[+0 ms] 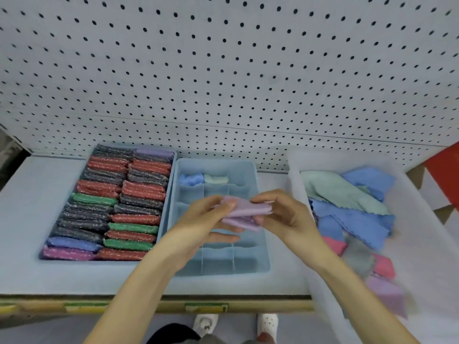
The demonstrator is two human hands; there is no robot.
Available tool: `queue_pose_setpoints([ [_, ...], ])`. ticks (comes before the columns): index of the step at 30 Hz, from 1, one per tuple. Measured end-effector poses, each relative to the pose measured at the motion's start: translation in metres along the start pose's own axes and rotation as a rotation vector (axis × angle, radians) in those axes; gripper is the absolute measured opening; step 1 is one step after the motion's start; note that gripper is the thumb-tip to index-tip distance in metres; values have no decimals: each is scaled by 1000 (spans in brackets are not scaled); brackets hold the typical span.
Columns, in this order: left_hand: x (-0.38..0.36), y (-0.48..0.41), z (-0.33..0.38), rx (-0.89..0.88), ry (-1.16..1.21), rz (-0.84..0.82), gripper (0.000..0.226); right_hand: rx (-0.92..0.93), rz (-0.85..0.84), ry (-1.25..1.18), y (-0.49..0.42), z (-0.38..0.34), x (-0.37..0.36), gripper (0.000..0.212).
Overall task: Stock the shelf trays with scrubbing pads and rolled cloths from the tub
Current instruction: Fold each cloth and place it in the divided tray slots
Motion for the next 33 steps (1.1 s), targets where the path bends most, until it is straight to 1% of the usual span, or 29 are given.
queue_pose_setpoints([
  [2, -3, 2, 1, -16, -54, -54, 41, -50, 87, 18, 1, 4, 1, 17],
  [3, -5, 2, 2, -28, -78, -75, 47, -85, 135, -3, 3, 7, 1, 17],
  [4, -6, 3, 3, -46, -98, -83, 49, -127, 170, -45, 6, 11, 0, 18],
  [6, -3, 0, 5, -72, -106, -51, 44, -205, 186, -130, 11, 17, -6, 18],
  [8, 3, -5, 5, -85, -70, 9, 36, -245, 189, -135, 16, 17, -9, 19],
  [9, 5, -7, 5, -95, -56, 33, 32, -242, 207, -89, 18, 16, -7, 20],
  [11, 7, -9, 4, -116, -49, 71, 27, -232, 314, 78, 24, 11, 8, 16],
  [13, 6, -9, 2, -124, -54, 99, 23, -261, 409, 115, 31, 9, 18, 14],
  [17, -1, -4, -1, -156, -101, 109, 16, -383, 391, 12, 39, 15, 9, 19],
  [20, -6, 0, -4, -158, -119, 76, 18, -454, 455, -126, 46, 23, 5, 18],
  [23, -9, 4, -2, -229, -235, 50, 28, -532, 492, -304, 54, 31, -4, 24],
  [25, -13, 8, -1, -273, -303, 9, 33, -588, 484, -413, 57, 33, -13, 26],
  [27, -16, 10, -6, -252, -319, -50, 40, -644, 463, -535, 58, 34, -23, 28],
  [29, -19, 10, -15, -189, -302, -107, 49, -679, 441, -632, 59, 36, -31, 33],
  [31, -19, 9, -22, -143, -285, -108, 62, -673, 442, -688, 58, 36, -35, 41],
  [32, -17, 8, -24, -129, -287, -91, 65, -661, 444, -705, 57, 35, -35, 42],
  [33, -16, 8, -25, -124, -293, -73, 63, -646, 446, -722, 57, 35, -36, 39],
])
Point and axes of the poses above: each hand's wrist, its own y-axis away from the middle knuckle, its own x-axis out of the back of the hand, z = x × y, the point moved 10 cm from there along -y, towards the middle knuckle, and after that the axes turned 15 degrees about x, right-handed, at the moved point
